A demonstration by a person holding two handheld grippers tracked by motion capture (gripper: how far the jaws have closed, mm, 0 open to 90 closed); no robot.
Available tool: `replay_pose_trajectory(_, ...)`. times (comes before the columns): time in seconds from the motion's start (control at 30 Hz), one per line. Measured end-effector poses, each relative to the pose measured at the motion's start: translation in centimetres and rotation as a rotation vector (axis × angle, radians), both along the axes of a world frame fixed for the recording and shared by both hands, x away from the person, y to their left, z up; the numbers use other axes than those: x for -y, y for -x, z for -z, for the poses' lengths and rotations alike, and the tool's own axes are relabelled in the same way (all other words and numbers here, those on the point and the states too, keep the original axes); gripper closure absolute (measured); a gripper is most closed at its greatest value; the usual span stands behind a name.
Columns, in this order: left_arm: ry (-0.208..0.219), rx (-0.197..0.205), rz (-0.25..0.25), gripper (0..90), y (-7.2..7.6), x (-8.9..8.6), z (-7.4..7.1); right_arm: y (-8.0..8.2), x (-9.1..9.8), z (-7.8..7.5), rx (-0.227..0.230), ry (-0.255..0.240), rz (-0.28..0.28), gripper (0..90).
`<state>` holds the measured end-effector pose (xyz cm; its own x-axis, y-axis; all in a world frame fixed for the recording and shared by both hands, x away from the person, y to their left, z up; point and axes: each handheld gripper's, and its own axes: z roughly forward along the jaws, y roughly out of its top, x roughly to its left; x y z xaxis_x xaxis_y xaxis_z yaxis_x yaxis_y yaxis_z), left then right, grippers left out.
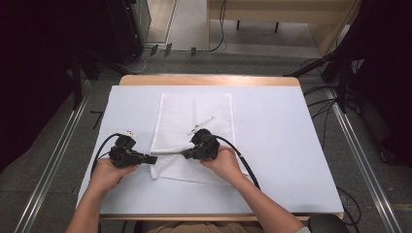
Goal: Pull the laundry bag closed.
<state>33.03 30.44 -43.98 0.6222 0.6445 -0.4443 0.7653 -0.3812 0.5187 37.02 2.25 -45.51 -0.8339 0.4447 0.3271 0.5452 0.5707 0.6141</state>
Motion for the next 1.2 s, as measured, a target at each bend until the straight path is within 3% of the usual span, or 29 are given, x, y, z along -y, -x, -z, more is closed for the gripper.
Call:
replay_pose_trajectory(0.53, 0.006, -0.006, 0.000, 88.2, 0.1, 0.0, 0.1, 0.0, 1.1, -0.1, 0.009, 0.020, 0.000, 87.9)
replay_pose_trajectory(0.8, 0.007, -0.016, 0.007, 88.3, 0.0, 0.1, 0.1, -0.2, 3.1, 0.0, 0.003, 0.039, 0.030, 87.8)
replay_pose_trajectory(1.2, 0.007, -0.020, 0.015, 88.2, 0.1, 0.1, 0.2, -0.1, 3.4, 0.0, 0.010, 0.048, 0.027, 87.8)
